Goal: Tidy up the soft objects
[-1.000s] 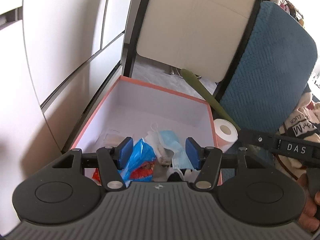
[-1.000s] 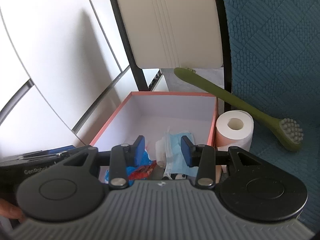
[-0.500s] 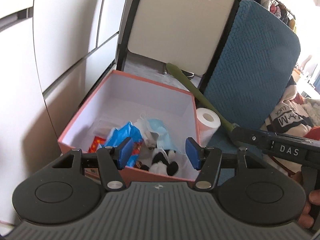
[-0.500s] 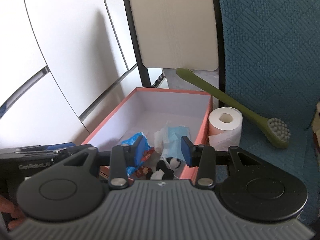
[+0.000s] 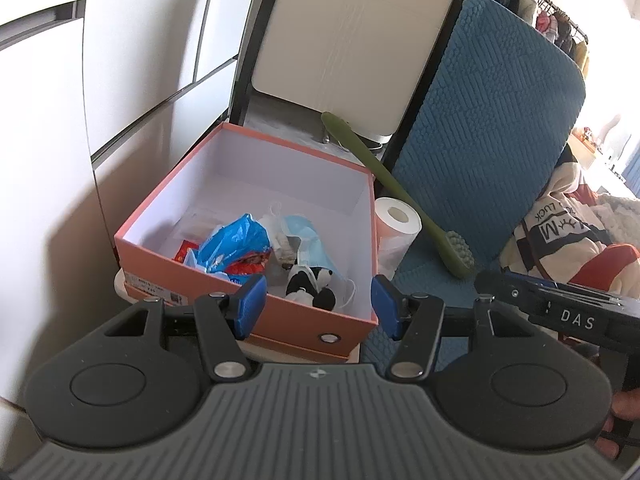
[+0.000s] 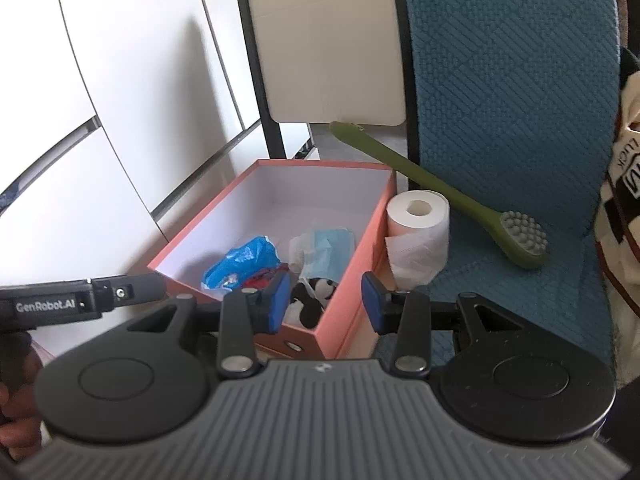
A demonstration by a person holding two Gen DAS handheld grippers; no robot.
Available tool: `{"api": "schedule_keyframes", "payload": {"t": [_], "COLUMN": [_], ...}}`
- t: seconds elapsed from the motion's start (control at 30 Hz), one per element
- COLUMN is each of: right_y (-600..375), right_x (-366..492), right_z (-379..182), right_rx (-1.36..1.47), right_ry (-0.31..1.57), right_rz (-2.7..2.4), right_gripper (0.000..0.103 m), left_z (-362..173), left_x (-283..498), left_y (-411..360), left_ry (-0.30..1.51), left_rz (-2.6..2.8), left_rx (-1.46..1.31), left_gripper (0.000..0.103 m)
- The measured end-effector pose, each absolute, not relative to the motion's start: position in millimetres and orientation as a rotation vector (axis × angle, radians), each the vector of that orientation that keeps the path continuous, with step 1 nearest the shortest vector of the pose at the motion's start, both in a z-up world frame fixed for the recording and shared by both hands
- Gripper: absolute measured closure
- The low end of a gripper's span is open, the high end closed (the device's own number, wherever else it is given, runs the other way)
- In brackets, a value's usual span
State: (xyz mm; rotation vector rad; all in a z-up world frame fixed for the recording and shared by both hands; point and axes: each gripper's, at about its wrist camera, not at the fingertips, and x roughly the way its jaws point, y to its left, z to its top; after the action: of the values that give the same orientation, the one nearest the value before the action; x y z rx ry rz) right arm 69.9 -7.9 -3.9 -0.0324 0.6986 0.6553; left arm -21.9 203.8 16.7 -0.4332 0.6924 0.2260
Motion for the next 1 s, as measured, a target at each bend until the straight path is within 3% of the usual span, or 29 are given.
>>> {"api": "schedule_keyframes", "payload": {"t": [0.2,0.27,0.3,0.37,0.5,1.0], "right_y": [-22,-26,-28,-31,-35,-43], "right_x": [66,64,64,65,69,72], "right_z": [-7,-6,-5,-5,-6,-13], "right_rx": [-0.041,-0.047,-0.049,-0.05,-0.05,-0.047], "right_ry": [0.706,0.696,0.691,0.685,0.685,0.706], "right_rz": [0.64,0.643,0.641,0.638,0.622,0.588], "right_gripper": [0.058,0.044,0.039,0.016,0.0,0.0], "left_z": [20,20,20,18,16,10], "left_x": [-27,-27,-27,-29,-28,-22], "left_y": [196,194,193,191,190,187], "left_ry": [0.689,0.689,0.691,0.688,0.687,0.733], "left_rz": [0.228,0.227,0.23,0.244,0.244,0.27], "left_rx": [-0.427,-0.418,-0.415,-0.416,-0.415,-0.384], "left_gripper": [0.039,0.038,0.032,0.021,0.005,0.0]}}
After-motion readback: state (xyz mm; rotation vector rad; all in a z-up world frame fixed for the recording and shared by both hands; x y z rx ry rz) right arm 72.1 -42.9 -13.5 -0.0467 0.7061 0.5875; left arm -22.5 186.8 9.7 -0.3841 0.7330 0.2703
